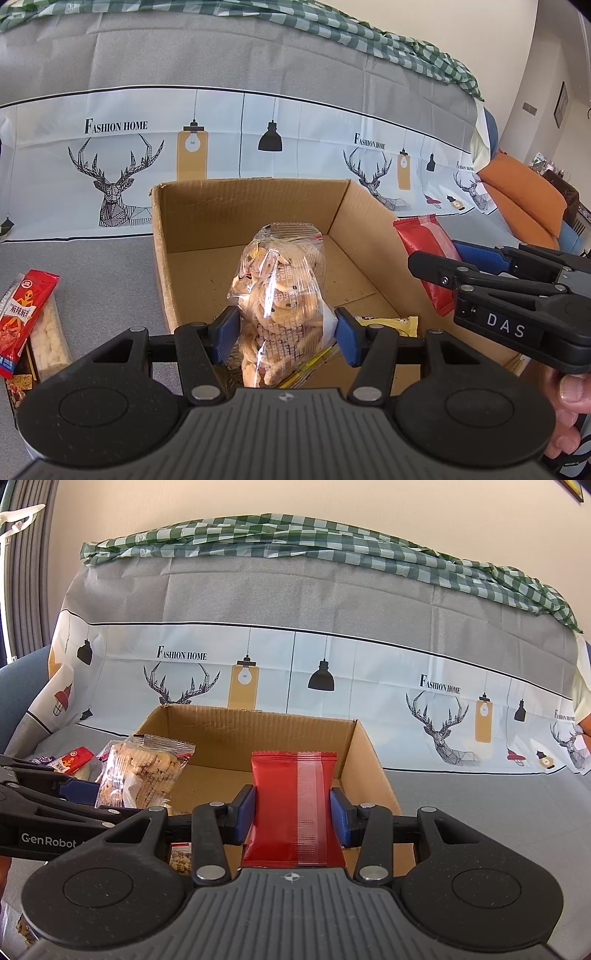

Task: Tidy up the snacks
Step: 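Carry the biscuit bag in the left gripper and red packet in the right over the box, then open both grippers to drop the biscuit bag and red packet into the box, then move both grippers back to the snack pile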

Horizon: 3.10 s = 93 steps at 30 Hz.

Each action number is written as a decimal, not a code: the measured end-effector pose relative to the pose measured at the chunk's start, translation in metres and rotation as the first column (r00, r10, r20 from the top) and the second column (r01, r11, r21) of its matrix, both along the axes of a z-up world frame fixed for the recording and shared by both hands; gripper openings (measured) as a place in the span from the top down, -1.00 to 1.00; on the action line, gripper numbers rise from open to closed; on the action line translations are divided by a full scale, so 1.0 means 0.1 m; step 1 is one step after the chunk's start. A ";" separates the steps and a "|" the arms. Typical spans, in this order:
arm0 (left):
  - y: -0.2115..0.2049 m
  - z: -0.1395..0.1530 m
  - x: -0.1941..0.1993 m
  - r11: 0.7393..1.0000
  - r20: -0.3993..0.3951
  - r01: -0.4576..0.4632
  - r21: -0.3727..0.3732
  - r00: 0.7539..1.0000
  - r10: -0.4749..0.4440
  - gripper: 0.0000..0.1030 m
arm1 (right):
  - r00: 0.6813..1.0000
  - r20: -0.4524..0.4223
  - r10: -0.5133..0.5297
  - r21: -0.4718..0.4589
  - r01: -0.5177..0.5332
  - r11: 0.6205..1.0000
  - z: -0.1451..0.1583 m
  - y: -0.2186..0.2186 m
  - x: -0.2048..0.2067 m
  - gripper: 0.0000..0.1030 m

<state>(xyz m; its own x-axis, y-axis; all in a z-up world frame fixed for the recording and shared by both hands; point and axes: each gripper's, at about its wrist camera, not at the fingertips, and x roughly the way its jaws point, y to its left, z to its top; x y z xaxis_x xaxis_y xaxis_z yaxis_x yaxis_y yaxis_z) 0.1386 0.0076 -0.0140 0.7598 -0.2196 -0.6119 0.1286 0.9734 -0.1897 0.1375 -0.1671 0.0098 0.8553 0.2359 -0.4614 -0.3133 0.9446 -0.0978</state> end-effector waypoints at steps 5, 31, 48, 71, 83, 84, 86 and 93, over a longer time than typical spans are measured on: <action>-0.01 0.00 0.00 1.000 0.002 0.001 0.000 1.000 -0.001 -0.18 | 1.000 0.000 0.000 -0.001 0.000 1.000 0.00 0.01 0.00 0.13; 0.00 0.02 -0.04 1.000 0.027 -0.007 0.013 1.000 0.006 -0.34 | 1.000 0.003 -0.013 -0.006 0.013 1.000 -0.02 0.05 0.00 0.00; 0.93 0.19 -0.53 0.993 0.058 -0.108 0.043 0.993 0.106 -0.57 | 0.994 0.106 0.030 0.077 -0.038 0.996 0.09 0.59 -0.26 -0.37; 2.31 -0.23 -0.55 0.923 -0.169 -0.378 0.065 0.908 0.384 -0.12 | 0.948 0.058 0.312 0.119 -0.317 0.941 -0.08 1.77 -0.63 -0.53; 2.60 -0.31 -0.52 0.876 -0.257 -0.481 -0.025 0.850 0.460 0.52 | 0.891 -0.115 0.440 0.091 -0.431 0.898 -0.43 2.27 -0.60 -0.08; 2.61 -0.32 -0.52 0.875 -0.261 -0.483 -0.024 0.848 0.461 0.51 | 0.889 -0.133 0.439 0.085 -0.431 0.898 -0.48 2.31 -0.59 -0.12; 2.61 -0.33 -0.52 0.875 -0.270 -0.483 -0.023 0.846 0.460 0.49 | 0.883 -0.173 0.436 0.070 -0.431 0.900 -0.58 2.39 -0.55 -0.29; 2.60 -0.35 -0.53 0.877 -0.279 -0.480 -0.006 0.843 0.460 0.30 | 0.886 -0.255 0.387 0.079 -0.380 0.922 -0.83 2.56 -0.37 -0.62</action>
